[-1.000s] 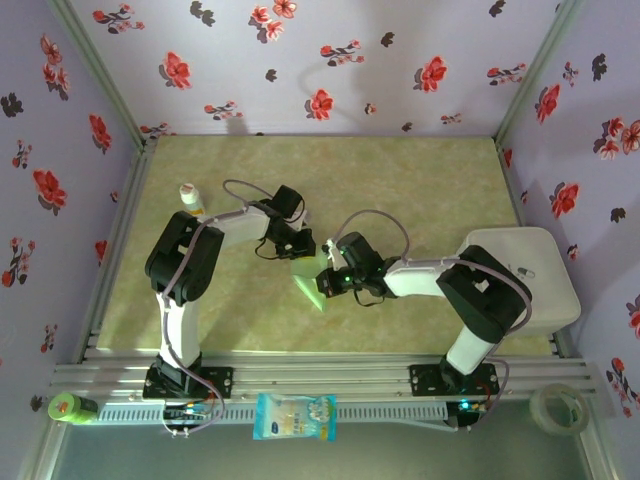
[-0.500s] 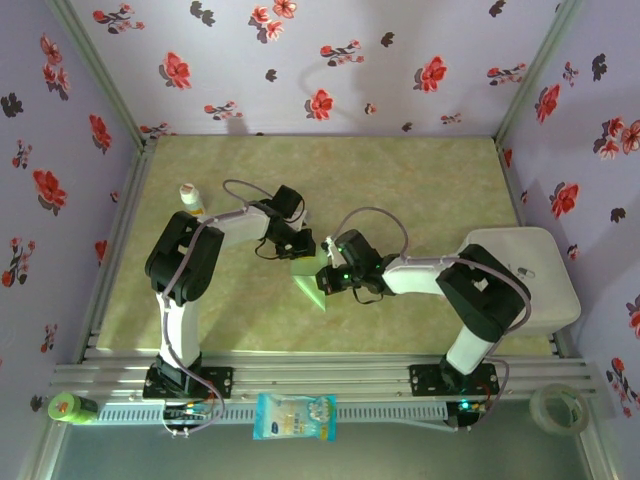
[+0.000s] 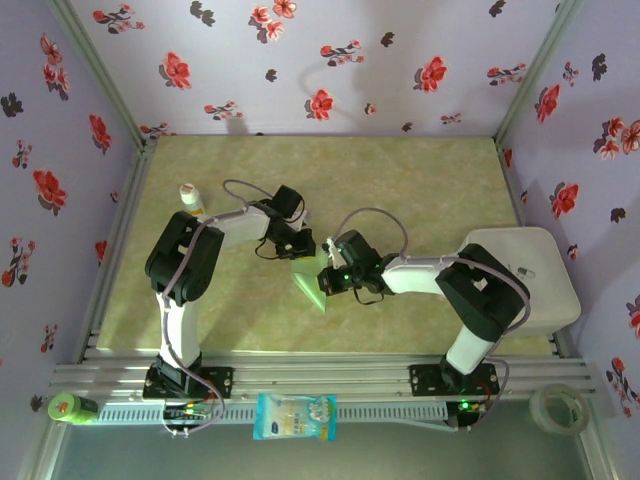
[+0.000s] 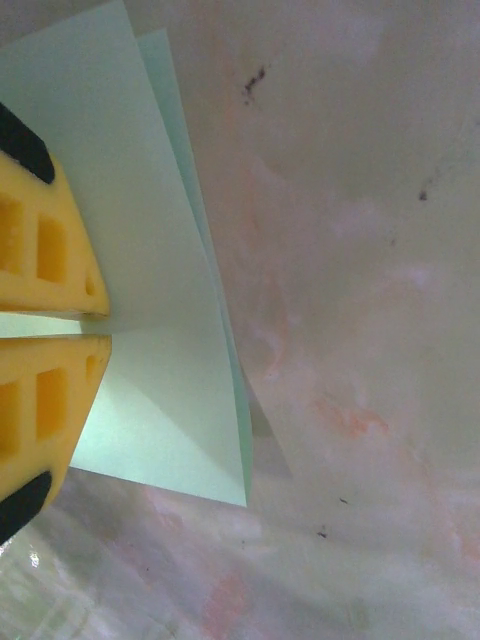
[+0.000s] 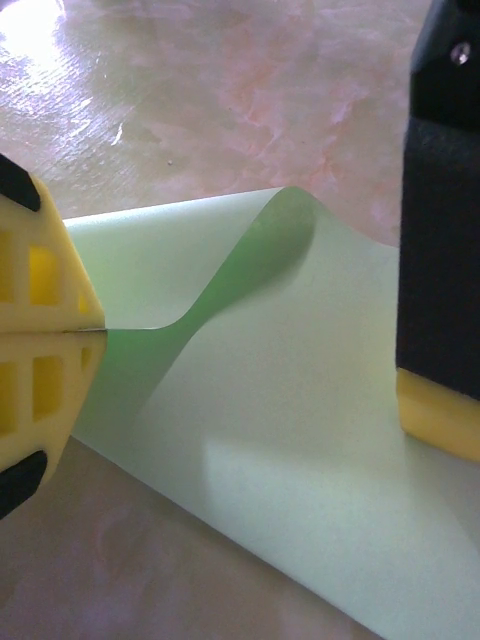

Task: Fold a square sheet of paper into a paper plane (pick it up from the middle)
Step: Third fold the triangle at the center of the table.

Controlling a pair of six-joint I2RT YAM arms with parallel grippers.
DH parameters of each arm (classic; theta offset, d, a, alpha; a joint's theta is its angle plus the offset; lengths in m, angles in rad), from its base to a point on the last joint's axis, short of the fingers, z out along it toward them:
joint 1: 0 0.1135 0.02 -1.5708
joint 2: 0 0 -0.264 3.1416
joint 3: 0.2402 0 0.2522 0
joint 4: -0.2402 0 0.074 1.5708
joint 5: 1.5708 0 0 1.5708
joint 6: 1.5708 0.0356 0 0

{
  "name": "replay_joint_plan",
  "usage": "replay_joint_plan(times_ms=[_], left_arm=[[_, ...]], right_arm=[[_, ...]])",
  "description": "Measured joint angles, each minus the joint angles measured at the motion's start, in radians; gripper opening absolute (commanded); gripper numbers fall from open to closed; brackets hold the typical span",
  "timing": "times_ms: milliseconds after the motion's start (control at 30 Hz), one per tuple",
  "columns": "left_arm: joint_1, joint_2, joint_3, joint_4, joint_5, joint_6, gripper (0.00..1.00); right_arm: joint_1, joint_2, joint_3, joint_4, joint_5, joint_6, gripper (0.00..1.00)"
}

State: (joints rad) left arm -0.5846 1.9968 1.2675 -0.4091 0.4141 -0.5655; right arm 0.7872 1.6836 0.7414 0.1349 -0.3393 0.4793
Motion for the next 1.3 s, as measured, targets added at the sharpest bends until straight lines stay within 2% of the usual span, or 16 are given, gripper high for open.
replay_joint_plan(times_ms=[1033,1200,1300], left_arm=[[-0.001,0.000,0.000,0.000,-0.003,-0.003,0.14],[-0.005,-0.010,0.000,0.000,-0.011,-0.008,0.19],[-0.006,-0.052,-0.012,0.012,-0.040,-0.033,0.28]], right_arm=[[0.000,0.039,0.016,0.000,0.003,0.000,0.00],[0.000,0.039,0.016,0.000,0.003,0.000,0.00],[0.000,0.039,0.016,0.000,0.003,0.000,0.00]])
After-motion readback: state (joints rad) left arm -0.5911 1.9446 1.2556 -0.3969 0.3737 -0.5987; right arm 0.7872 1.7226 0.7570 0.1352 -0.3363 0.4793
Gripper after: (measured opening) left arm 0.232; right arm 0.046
